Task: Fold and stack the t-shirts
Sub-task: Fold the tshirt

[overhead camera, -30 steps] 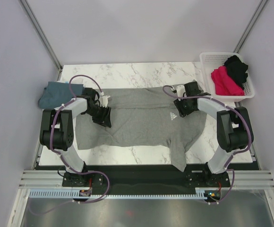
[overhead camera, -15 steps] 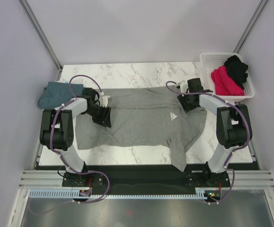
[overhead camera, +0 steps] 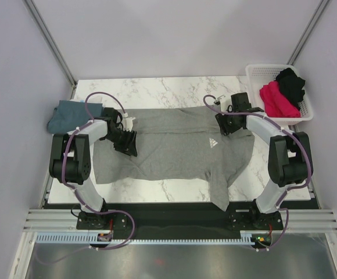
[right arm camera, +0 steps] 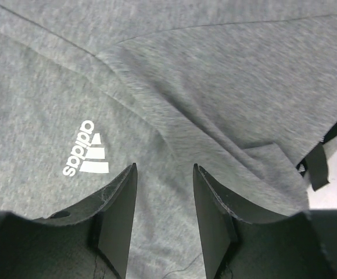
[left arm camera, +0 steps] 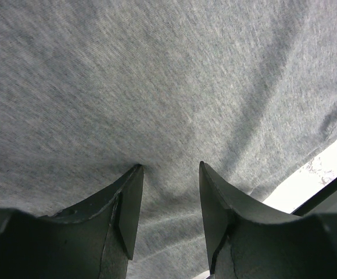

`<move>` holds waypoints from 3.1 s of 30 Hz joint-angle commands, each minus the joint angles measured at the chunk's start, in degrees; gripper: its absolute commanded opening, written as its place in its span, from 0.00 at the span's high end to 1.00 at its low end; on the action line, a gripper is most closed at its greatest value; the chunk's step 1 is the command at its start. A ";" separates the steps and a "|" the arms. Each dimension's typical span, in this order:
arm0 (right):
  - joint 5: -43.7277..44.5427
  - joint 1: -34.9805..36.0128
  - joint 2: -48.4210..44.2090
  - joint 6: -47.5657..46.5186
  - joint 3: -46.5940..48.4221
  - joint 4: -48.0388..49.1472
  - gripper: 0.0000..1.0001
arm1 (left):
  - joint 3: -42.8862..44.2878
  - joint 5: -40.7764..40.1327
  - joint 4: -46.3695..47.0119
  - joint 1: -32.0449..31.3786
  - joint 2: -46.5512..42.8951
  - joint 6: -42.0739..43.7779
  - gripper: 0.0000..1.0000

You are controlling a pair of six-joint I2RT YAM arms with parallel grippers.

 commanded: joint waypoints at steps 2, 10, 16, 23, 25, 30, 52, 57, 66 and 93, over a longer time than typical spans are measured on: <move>-3.92 0.26 -0.85 0.62 -0.29 -1.44 0.49 | 1.03 1.04 1.26 -0.43 1.62 -1.03 0.49; -2.26 0.26 2.76 -0.70 0.15 -2.15 0.49 | 0.68 0.60 1.17 -0.43 1.10 -0.86 0.49; -0.85 0.26 4.69 -1.32 1.20 -1.97 0.49 | 0.68 0.51 1.17 -0.43 1.18 -0.86 0.49; 4.06 -0.01 5.48 -2.19 1.82 0.05 0.48 | 0.68 0.42 1.35 -0.43 1.54 -0.86 0.49; 4.77 -0.09 5.66 -2.46 1.82 0.49 0.48 | 0.59 0.51 1.35 -0.35 1.53 -0.95 0.49; 5.48 -0.36 6.36 -2.37 2.35 1.37 0.48 | 0.24 0.42 1.35 -0.43 1.27 -0.86 0.49; 2.05 -3.43 6.98 -1.85 5.07 1.55 0.51 | -0.81 -1.60 1.35 -0.43 1.62 -0.60 0.49; -0.23 -3.52 6.28 -1.50 4.90 1.11 0.53 | -0.55 -1.60 1.17 -0.43 1.62 -0.68 0.49; 3.71 -3.35 5.49 -1.23 4.46 2.51 0.53 | -0.02 -1.34 1.17 -0.43 1.80 -0.77 0.49; -2.17 0.17 0.73 -0.17 0.40 0.76 0.53 | -0.64 -1.51 1.53 -0.52 1.01 -1.03 0.49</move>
